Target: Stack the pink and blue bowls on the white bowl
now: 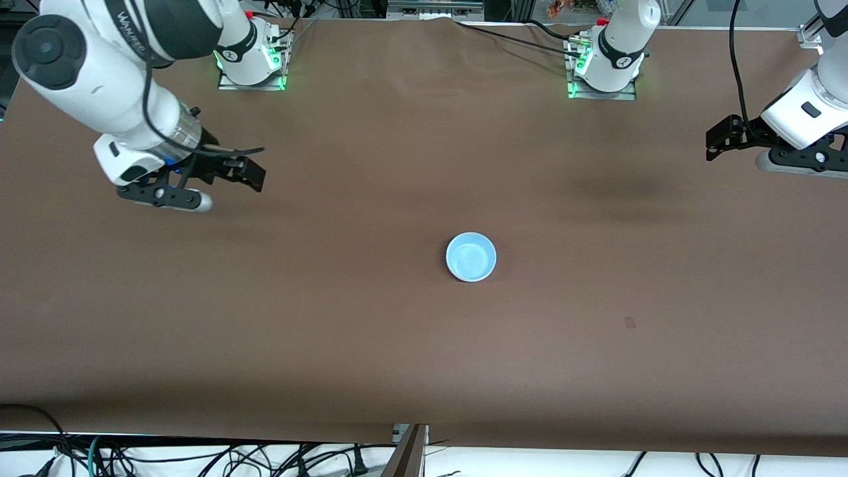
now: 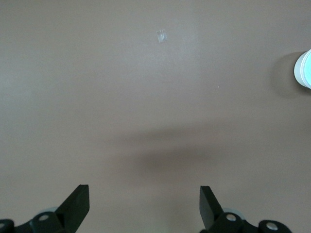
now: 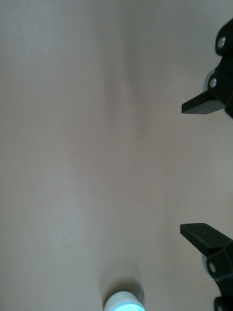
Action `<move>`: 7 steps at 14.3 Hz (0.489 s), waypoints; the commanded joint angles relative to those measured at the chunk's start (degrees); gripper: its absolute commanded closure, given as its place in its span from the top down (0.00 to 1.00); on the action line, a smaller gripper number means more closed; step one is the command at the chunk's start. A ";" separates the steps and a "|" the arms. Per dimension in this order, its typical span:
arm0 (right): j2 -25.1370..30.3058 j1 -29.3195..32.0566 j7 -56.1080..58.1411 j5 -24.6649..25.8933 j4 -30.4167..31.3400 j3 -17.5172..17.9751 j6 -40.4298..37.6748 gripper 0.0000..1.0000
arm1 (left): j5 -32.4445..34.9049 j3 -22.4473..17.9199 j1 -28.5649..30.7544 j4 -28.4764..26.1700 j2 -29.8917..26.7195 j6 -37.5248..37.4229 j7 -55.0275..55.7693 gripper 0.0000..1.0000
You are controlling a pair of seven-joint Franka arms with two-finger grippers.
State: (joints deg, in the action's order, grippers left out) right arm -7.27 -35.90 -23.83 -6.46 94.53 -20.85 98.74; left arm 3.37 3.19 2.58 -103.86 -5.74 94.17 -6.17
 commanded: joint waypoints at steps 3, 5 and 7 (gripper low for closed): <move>1.64 5.44 3.51 2.07 0.31 2.53 -2.21 1.00 | -0.82 0.06 0.05 2.08 1.00 -1.53 -0.42 1.00; 1.82 24.03 6.33 2.51 -0.92 20.75 -4.34 1.00 | -0.82 0.06 0.05 2.08 1.00 -1.53 -0.42 1.00; 2.26 33.68 6.69 2.86 -0.75 30.58 -4.34 1.00 | -0.82 0.15 0.05 2.08 1.00 -1.62 -0.51 1.00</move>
State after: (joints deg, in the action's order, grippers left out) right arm -6.11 -13.68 -18.73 -4.64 94.21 -1.66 95.85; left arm 3.37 3.20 2.58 -103.84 -5.74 94.16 -6.17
